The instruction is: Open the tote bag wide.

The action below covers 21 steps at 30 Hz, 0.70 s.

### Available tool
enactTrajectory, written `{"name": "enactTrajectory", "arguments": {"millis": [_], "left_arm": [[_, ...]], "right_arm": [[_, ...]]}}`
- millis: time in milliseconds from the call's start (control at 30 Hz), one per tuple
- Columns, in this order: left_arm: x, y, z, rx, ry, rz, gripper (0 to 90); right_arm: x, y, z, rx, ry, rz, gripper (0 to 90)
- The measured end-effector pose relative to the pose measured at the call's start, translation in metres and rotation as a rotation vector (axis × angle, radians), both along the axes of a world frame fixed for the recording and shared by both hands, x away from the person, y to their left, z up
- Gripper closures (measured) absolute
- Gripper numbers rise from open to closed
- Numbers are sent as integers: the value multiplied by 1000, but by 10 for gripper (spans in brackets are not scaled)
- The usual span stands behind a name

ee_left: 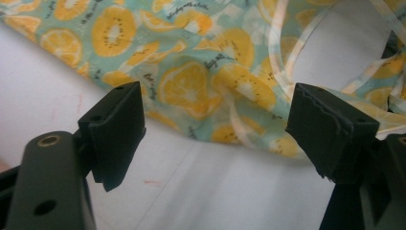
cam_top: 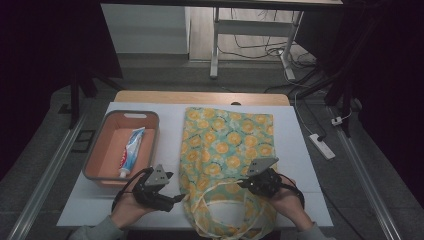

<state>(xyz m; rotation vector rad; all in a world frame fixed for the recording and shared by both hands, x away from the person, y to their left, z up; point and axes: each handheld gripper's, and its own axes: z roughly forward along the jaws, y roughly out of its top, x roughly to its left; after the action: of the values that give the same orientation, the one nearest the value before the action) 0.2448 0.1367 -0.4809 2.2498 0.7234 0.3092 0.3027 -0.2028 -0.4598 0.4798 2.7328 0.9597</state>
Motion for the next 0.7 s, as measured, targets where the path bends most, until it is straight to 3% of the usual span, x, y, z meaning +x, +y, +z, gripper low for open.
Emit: {"name": "enactTrajectory", "arguments": {"millis": [133, 200, 333, 500, 700], "left_arm": [[0, -6, 0, 2, 0, -18, 211], [0, -15, -2, 12, -2, -41, 211], [2, -27, -5, 33, -6, -69, 210], [8, -37, -7, 39, -6, -89, 209], [15, -54, -6, 47, -12, -162, 144]], "right_arm": [[1, 2, 13, 57, -50, -16, 890], [2, 2, 23, 110, -84, -30, 890], [5, -1, 30, 161, -96, -57, 890], [15, -10, 28, 201, -61, -84, 890], [26, -19, 24, 237, -19, -126, 890]]}}
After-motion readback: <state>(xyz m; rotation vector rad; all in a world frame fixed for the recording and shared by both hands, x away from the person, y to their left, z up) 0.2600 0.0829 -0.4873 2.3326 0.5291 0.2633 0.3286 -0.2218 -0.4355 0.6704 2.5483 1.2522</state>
